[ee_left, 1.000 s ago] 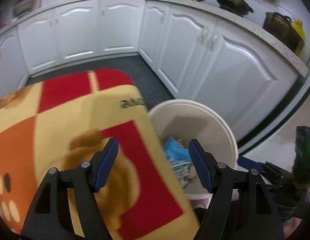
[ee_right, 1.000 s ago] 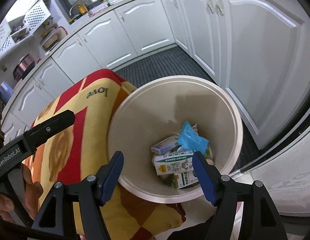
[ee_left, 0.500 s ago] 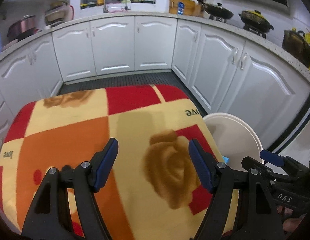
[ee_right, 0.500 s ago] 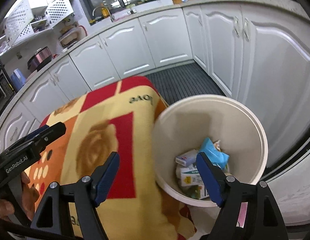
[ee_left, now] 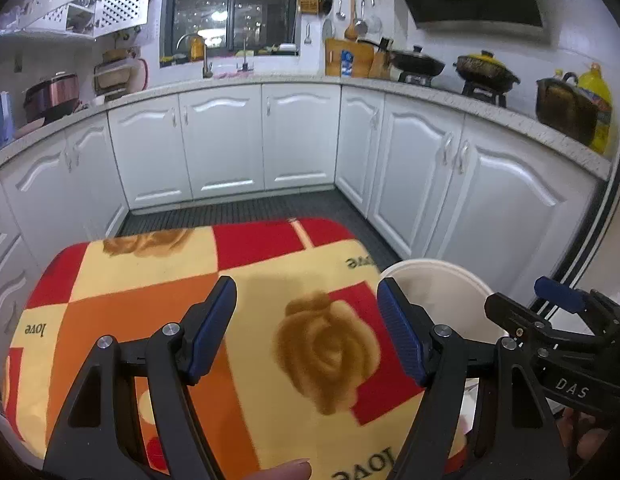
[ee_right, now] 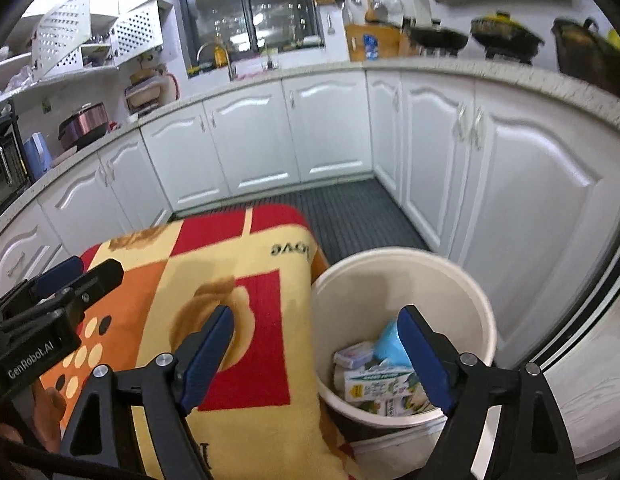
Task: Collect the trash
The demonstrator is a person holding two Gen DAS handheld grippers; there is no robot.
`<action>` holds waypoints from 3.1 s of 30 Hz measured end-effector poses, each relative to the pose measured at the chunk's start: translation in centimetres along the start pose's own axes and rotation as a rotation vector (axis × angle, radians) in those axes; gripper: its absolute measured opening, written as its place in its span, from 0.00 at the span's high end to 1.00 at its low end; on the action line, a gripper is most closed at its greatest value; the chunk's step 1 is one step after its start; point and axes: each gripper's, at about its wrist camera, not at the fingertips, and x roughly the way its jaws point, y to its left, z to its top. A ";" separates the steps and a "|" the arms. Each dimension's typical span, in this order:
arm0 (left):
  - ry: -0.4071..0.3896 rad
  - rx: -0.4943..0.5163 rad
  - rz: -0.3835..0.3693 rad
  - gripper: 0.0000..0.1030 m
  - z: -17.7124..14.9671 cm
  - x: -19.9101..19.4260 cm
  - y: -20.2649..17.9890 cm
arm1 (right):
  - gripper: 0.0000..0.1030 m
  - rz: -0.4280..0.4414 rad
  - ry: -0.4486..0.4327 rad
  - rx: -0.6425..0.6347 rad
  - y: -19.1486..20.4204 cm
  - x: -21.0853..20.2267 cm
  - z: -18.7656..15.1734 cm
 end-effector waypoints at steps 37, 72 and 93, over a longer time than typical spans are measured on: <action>-0.143 -0.027 -0.014 0.30 1.7 -5.3 -1.8 | 0.05 -0.131 -0.230 0.017 -0.7 -9.0 1.8; -0.119 -0.013 -0.002 0.30 1.3 -4.4 -2.2 | 0.05 -0.123 -0.184 0.025 -1.6 -7.7 1.7; -0.102 0.003 0.003 0.30 0.7 -3.7 -1.8 | 0.05 -0.121 -0.160 0.034 -2.5 -6.8 1.5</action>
